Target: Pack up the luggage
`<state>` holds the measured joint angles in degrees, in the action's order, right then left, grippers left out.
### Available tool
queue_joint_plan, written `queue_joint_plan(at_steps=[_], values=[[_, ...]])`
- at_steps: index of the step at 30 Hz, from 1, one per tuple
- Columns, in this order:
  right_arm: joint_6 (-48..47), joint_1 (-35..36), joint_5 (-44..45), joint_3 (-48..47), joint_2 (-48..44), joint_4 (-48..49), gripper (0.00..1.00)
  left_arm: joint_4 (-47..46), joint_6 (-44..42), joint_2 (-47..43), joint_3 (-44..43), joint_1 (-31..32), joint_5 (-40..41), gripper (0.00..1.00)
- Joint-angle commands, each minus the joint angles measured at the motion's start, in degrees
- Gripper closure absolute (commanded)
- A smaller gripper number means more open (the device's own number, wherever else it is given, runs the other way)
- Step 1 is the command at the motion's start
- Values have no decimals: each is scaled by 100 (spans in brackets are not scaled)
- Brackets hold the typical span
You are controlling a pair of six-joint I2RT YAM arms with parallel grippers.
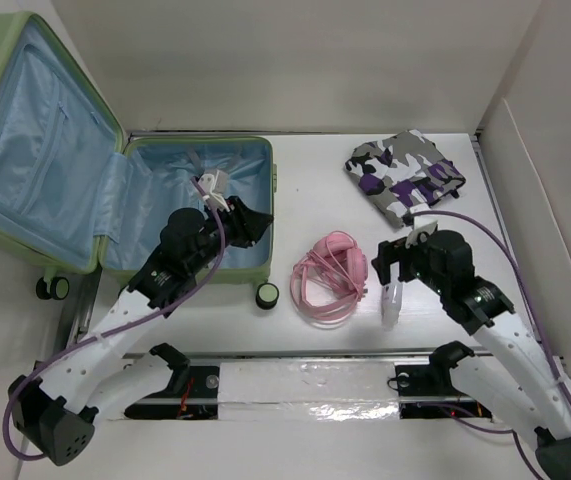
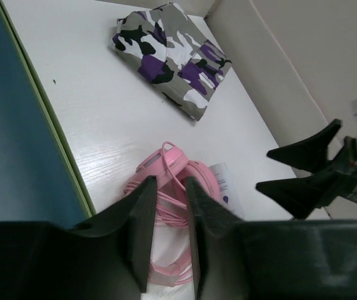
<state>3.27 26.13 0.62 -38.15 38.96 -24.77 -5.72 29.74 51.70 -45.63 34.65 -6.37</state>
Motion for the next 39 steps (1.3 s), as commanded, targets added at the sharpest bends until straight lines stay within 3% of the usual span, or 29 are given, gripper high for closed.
queue_joint_plan(at_steps=[1,4,9,12,15,32,34,36,38,39], values=[[-81,85,-194,132,260,368,4,236,-380,-362,-376,-3,4,78],[-89,137,-247,132,384,465,1,553,-556,-406,-604,-3,249,100],[-54,340,-492,142,893,877,0,1081,-960,-512,-834,-3,610,100],[-37,821,-240,45,1340,948,0,959,-996,-670,-694,-3,813,72],[-19,1034,138,-17,1797,870,0,818,-961,-749,-535,-229,672,64],[165,1281,657,-210,3662,1818,1,862,-1110,-820,-509,-231,400,62],[235,1412,1034,-237,3785,1853,9,835,-1110,-846,-491,-231,391,62],[323,1412,1142,-202,3777,1967,26,844,-1119,-846,-500,-231,417,62],[376,1412,1194,-236,3698,1959,36,844,-1128,-855,-500,-231,374,62],[420,1412,1212,-271,3628,1907,53,835,-1128,-864,-500,-231,356,62]])
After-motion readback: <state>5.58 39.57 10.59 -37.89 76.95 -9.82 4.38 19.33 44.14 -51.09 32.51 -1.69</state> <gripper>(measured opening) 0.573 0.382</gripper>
